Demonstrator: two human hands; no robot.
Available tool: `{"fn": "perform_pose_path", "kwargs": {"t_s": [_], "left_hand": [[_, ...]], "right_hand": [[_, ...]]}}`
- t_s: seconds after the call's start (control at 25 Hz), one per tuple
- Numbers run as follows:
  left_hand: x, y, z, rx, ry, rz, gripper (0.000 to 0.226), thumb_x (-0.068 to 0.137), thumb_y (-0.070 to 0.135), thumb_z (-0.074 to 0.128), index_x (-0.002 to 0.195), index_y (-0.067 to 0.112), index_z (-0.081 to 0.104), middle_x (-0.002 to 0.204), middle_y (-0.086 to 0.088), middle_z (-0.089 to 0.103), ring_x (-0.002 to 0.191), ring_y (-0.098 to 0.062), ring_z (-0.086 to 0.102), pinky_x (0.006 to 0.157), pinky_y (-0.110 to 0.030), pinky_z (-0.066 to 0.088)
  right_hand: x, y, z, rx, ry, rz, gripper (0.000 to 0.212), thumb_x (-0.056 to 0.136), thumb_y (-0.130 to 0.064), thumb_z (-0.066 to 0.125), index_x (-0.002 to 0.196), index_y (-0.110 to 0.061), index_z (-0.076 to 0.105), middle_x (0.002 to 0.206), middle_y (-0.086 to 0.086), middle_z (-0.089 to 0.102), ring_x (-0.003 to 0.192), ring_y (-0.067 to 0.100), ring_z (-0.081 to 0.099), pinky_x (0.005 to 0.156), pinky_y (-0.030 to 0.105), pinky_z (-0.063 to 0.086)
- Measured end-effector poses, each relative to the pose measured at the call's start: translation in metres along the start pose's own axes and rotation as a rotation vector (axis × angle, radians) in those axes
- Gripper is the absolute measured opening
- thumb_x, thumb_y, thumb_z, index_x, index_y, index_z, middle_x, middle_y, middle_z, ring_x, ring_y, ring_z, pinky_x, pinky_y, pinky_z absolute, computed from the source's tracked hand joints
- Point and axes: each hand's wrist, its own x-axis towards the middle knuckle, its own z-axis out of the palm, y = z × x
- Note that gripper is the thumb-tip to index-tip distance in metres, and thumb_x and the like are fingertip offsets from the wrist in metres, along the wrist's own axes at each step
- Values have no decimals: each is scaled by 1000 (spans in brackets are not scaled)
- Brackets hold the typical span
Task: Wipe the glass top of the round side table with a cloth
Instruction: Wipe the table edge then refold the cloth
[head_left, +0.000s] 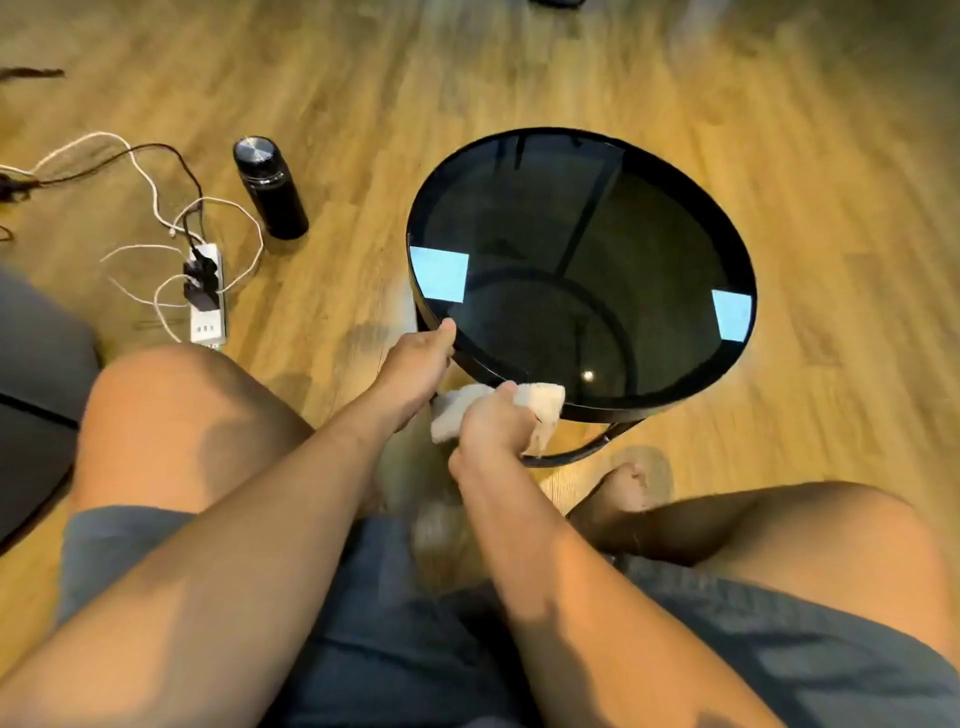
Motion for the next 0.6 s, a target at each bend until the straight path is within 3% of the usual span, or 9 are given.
{"fn": "perform_pose_path", "kwargs": {"t_s": [0.12,0.2,0.28,0.36,0.4,0.48,0.6], "left_hand": [[-2,21,-19,-130,134,101,45,102,47,39,103,18,74,104,-1,74,95,-14,67,85,-30,52],[-3,36,-34,-255,177,155,36,100,42,48,99,15,72,99,6,74,90,-7,66,77,-23,50],[-4,44,-38,-305,47,157,28,95,42,61,103,18,71,95,11,76,94,-8,69,77,-21,52],[-4,47,-29,-423,-190,51,44,84,41,73,116,12,70,107,-1,76,104,-20,70,85,-32,54],[-6,50,-23,-492,-303,-21,51,78,37,79,118,8,69,112,-8,74,106,-24,70,86,-36,55],[-10,55,-7,-488,-413,-84,49,72,26,84,116,8,71,113,-11,74,105,-25,71,84,-37,57],[-19,48,24,-182,-304,-27,39,81,17,79,116,20,64,113,-4,72,106,-24,69,94,-45,56]], "right_hand": [[-27,-37,31,-45,-217,-303,33,99,-28,51,123,-5,56,112,10,66,106,28,64,97,42,51],[-22,-72,17,14,-326,-405,32,96,-24,57,125,-10,58,116,11,69,107,26,67,98,47,52],[-11,-98,-14,107,-482,-319,35,90,-23,68,122,-13,60,113,9,73,103,24,71,94,46,56],[5,-107,-52,170,-632,-227,39,86,-22,72,122,-15,59,115,11,73,104,28,71,93,48,55],[15,-105,-69,175,-643,-213,44,86,-23,72,126,-16,57,119,11,71,107,29,69,95,49,54],[32,-91,-99,33,-490,-295,52,86,-33,71,133,-24,52,126,4,66,112,25,66,98,50,52],[46,-64,-126,-247,-280,-463,48,92,-46,60,135,-31,45,129,-6,58,119,20,58,101,48,50]]}}
